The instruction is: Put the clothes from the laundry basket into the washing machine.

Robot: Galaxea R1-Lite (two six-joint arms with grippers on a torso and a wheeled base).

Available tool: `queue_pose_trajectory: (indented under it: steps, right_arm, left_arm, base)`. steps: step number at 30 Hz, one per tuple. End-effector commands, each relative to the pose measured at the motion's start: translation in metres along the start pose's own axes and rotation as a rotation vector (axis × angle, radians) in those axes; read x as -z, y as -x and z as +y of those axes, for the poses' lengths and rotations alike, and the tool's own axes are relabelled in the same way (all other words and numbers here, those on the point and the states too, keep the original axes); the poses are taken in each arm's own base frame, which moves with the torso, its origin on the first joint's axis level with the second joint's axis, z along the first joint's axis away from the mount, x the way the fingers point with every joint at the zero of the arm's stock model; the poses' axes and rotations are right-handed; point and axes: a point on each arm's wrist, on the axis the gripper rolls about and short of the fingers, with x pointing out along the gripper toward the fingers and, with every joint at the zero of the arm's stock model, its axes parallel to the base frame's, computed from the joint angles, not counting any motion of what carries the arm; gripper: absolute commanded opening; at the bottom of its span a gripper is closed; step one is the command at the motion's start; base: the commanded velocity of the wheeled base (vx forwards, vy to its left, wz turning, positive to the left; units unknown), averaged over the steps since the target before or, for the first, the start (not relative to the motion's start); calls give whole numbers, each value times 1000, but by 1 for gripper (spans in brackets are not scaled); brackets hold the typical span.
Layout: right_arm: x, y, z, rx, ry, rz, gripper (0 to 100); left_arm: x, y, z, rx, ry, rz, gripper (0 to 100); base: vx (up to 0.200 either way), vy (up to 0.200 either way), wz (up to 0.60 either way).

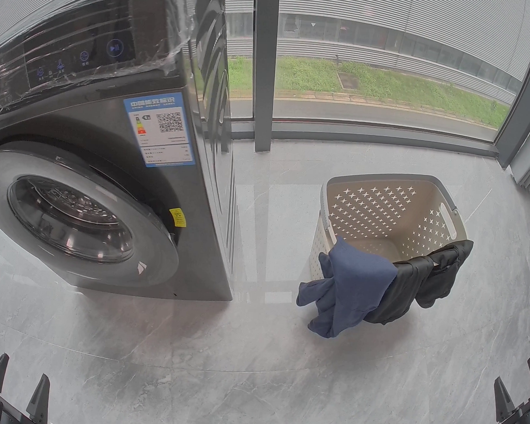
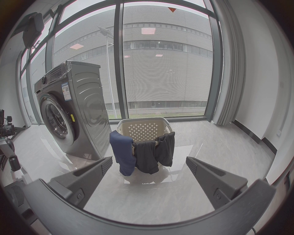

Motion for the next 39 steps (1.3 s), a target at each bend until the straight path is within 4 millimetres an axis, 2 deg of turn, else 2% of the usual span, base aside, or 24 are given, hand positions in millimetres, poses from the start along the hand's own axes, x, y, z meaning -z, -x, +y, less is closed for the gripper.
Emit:
queue_pose_trajectory:
  steps: [1, 28, 32, 39]
  right_arm:
    - [5, 0, 0, 0, 1, 1, 100]
    - [5, 0, 0, 0, 1, 1, 100]
    - [5, 0, 0, 6, 2, 1, 100]
    - [5, 0, 0, 12, 1, 1, 100]
  left_arm:
    - [5, 0, 0, 0, 0, 6, 100]
    - [5, 0, 0, -2, 0, 6, 100]
    - [5, 0, 0, -2, 0, 6, 100]
    - [5, 0, 0, -2, 0, 6, 100]
  base:
    - [0, 200, 0]
    - [0, 200, 0]
    - [0, 0, 0]
    - [0, 0, 514]
